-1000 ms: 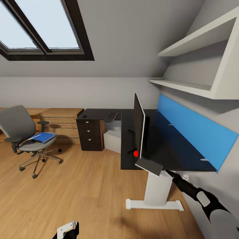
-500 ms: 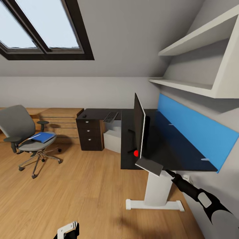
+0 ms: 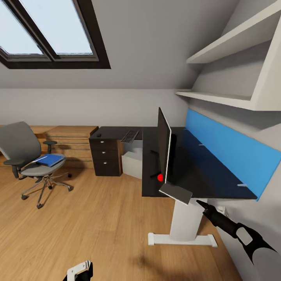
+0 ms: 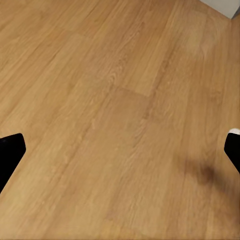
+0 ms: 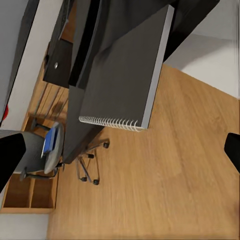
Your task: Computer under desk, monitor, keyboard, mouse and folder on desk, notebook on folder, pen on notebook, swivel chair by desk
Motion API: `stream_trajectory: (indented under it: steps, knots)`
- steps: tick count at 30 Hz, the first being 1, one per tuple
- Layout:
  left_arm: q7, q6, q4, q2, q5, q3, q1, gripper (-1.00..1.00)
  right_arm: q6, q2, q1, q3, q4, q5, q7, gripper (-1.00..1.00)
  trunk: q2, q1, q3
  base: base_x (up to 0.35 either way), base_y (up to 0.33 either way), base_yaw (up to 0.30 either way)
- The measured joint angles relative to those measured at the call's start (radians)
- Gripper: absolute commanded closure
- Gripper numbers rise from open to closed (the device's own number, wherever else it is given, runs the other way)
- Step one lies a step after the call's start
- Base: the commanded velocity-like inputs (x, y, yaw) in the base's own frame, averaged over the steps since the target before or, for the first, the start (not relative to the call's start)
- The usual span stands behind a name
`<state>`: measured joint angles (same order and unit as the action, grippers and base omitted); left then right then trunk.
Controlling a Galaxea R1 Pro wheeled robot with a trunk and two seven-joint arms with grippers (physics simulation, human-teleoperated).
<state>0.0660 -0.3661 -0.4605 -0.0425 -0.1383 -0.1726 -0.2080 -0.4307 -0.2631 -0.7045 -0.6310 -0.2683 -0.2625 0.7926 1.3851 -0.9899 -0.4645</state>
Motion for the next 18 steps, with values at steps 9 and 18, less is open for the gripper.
stream_trajectory:
  steps: [9, 18]
  knots:
    - [0.000, -0.001, 0.001, 0.000, 0.000, 0.000, 0.000, -1.00, -0.001, -0.008, 0.000, 0.000, 0.001, -0.002, 0.001, -1.00, 0.063, -0.035, -0.028, 0.000, 0.000, 0.000]
    - [0.000, -0.001, 0.002, 0.000, -0.001, 0.000, 0.000, -1.00, -0.002, -0.009, 0.001, 0.001, 0.001, -0.001, 0.001, -1.00, 0.126, -0.069, -0.056, 0.000, 0.000, 0.000]
